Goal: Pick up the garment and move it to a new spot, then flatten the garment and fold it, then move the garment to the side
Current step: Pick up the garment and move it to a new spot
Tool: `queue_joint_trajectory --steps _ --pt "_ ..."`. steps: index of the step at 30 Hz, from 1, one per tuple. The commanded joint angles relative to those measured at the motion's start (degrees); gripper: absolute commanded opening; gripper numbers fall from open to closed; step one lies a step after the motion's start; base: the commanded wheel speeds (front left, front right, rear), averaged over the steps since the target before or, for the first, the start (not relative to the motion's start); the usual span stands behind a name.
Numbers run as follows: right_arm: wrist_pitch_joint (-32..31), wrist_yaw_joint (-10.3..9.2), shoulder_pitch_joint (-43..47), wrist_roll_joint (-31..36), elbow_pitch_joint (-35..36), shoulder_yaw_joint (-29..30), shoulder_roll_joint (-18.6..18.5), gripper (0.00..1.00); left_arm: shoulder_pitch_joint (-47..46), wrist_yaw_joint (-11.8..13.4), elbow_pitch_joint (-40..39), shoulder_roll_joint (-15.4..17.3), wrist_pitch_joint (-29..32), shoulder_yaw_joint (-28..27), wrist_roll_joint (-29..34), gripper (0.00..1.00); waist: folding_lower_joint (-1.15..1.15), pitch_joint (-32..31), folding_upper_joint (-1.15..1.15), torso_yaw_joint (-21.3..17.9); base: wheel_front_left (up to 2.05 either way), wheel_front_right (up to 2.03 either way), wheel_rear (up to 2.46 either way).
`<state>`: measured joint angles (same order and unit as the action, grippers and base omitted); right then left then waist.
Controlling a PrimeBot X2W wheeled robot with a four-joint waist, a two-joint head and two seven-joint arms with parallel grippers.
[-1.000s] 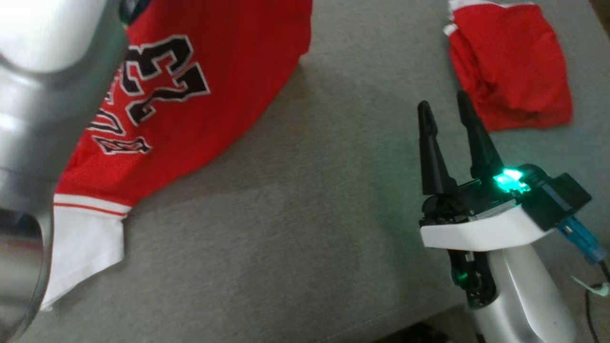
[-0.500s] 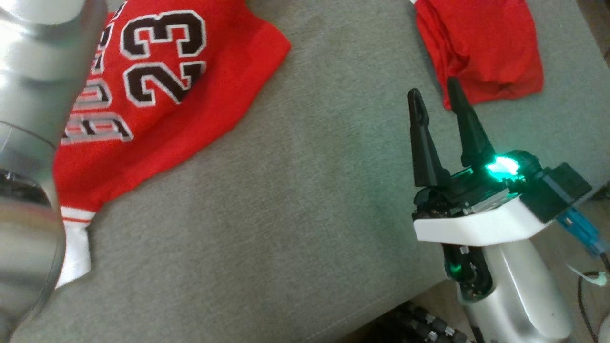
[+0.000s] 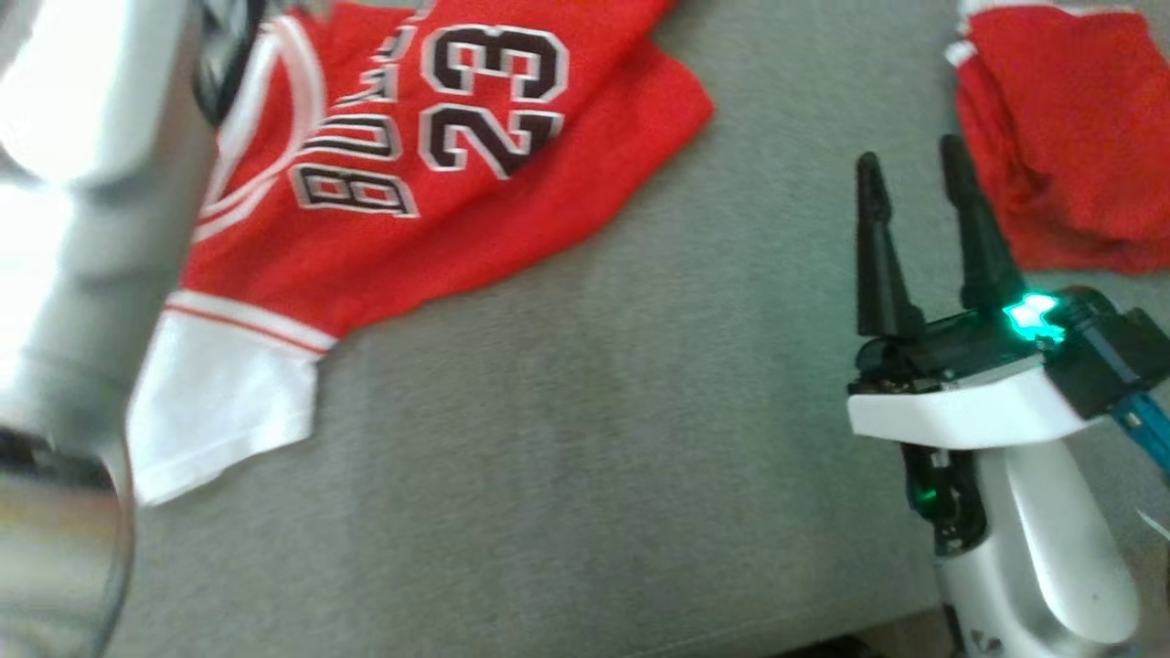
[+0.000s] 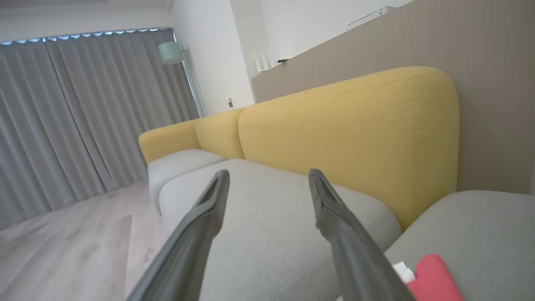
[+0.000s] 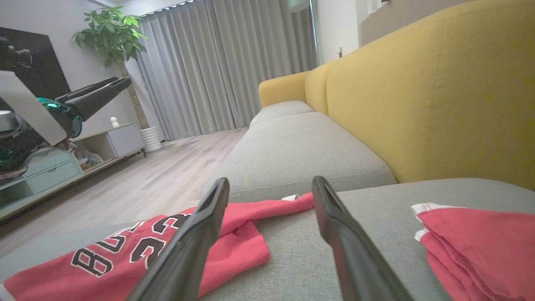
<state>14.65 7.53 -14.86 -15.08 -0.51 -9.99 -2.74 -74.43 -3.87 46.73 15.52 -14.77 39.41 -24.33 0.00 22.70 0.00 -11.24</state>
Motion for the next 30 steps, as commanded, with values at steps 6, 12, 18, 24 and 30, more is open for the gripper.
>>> queue_joint_trajectory --steps 6,12,18,24,30 --pt "0.3 -0.04 2.1 3.4 0.7 3.1 -0.1 1.0 15.2 2.7 -13.0 2.6 -0.2 -6.3 -2.5 1.0 0.0 -7.1 0.0 9.4 0.0 0.0 0.0" --pt "0.3 -0.04 4.3 4.4 0.2 4.9 -0.1 1.0 29.4 5.4 -23.0 1.6 -0.2 -10.0 -3.6 1.0 0.0 -10.3 0.0 12.4 0.0 0.0 0.0" --pt "0.3 -0.04 7.8 4.3 -0.5 5.9 -0.1 1.0 45.1 8.5 -31.8 -1.5 -0.2 -14.0 -4.3 1.0 0.0 -13.6 0.0 14.2 0.0 0.0 0.0" --pt "0.3 -0.04 10.2 3.8 -1.4 5.8 -0.1 1.0 56.9 10.6 -35.4 -4.4 -0.2 -17.6 -2.4 1.0 0.0 -15.3 0.0 14.2 0.0 0.0 0.0" --pt "0.3 -0.04 10.5 3.2 -1.6 5.9 -0.1 1.0 62.8 9.5 -37.7 -8.1 -0.2 -22.3 0.0 1.0 0.0 -14.9 0.0 14.1 0.0 0.0 0.0"
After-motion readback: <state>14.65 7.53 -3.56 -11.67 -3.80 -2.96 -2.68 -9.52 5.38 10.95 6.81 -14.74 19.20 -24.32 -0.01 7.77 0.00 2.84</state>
